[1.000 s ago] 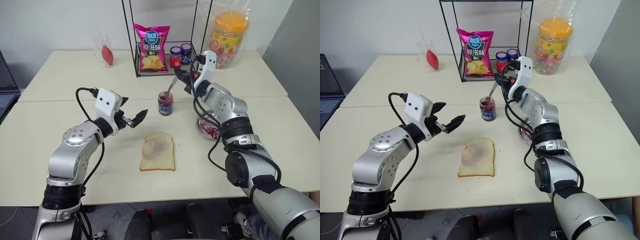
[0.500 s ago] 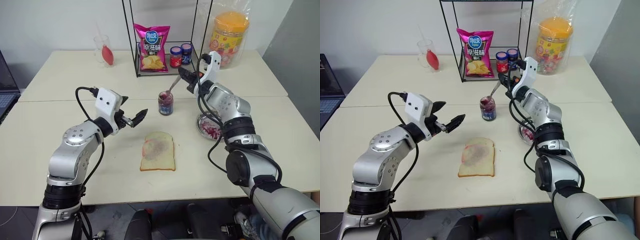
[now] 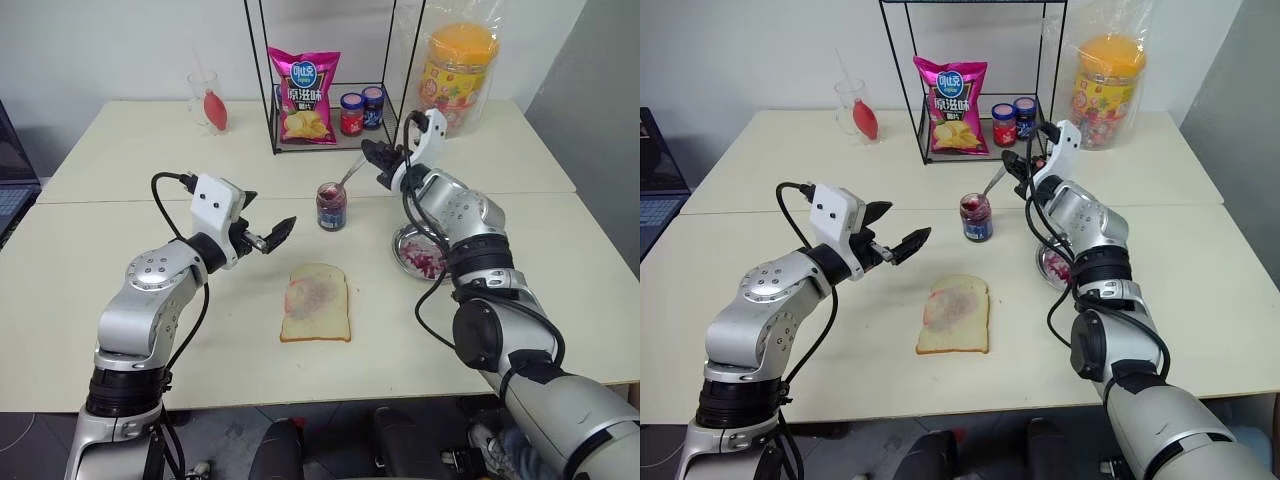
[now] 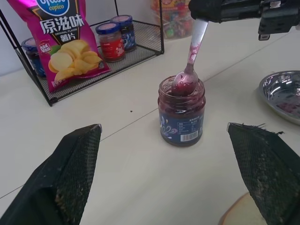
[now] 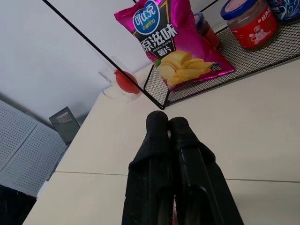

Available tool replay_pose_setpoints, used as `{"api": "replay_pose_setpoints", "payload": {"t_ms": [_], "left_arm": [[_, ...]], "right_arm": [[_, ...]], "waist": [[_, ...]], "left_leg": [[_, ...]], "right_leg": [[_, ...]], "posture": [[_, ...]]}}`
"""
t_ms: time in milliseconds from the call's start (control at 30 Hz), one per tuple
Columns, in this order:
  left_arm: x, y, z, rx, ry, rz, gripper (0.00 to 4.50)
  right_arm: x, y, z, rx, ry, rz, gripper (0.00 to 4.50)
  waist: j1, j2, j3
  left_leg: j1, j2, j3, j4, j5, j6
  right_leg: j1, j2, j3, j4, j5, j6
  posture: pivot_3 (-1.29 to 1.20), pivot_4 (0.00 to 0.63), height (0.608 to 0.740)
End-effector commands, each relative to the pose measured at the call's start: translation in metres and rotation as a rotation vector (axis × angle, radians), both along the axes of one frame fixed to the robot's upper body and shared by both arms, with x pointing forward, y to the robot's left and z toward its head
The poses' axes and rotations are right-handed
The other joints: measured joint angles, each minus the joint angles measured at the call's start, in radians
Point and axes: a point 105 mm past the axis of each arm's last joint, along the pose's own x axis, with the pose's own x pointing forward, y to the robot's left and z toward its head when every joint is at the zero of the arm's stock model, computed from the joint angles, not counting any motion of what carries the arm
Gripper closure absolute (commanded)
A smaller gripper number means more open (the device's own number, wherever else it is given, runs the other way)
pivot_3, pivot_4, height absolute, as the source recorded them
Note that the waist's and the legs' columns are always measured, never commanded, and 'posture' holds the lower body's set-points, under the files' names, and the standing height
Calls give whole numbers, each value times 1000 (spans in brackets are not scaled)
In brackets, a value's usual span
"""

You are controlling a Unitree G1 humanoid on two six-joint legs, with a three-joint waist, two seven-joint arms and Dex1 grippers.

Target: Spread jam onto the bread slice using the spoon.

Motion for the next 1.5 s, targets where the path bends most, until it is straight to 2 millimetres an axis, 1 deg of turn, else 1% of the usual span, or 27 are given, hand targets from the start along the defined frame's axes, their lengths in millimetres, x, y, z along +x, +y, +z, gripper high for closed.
{"api": "replay_pose_setpoints", "payload": {"t_ms": [33,467,867,1267,1500], "left_arm": [[-1,-4,15,-9,-60,-18,0],[-1,-5,16,-10,-65,-20,0],[1,-6,19,-15,-75,-26,0],[-1,-5,18,-15,-73,-34,0],[-6,-3,17,-5,-62,-62,0]], "right_arm": [[0,-5,19,56,-31,-6,4483],[-1,-5,17,94,3,2,4483],[2,-17,19,146,22,-30,4483],[2,-23,27,214,32,-36,4483],[0,-20,33,219,20,-16,4483]], "waist": [[0,0,0],[0,0,0],[0,0,0],[0,0,0],[0,0,0]], "left_leg": [[0,0,0,0,0,0],[0,0,0,0,0,0],[0,0,0,0,0,0],[0,0,0,0,0,0],[0,0,0,0,0,0]], "right_leg": [[0,0,0,0,0,0],[0,0,0,0,0,0],[0,0,0,0,0,0],[0,0,0,0,0,1],[0,0,0,0,0,1]], "posture": [[0,150,740],[0,150,740],[0,150,740],[0,150,740],[0,150,740]]}}
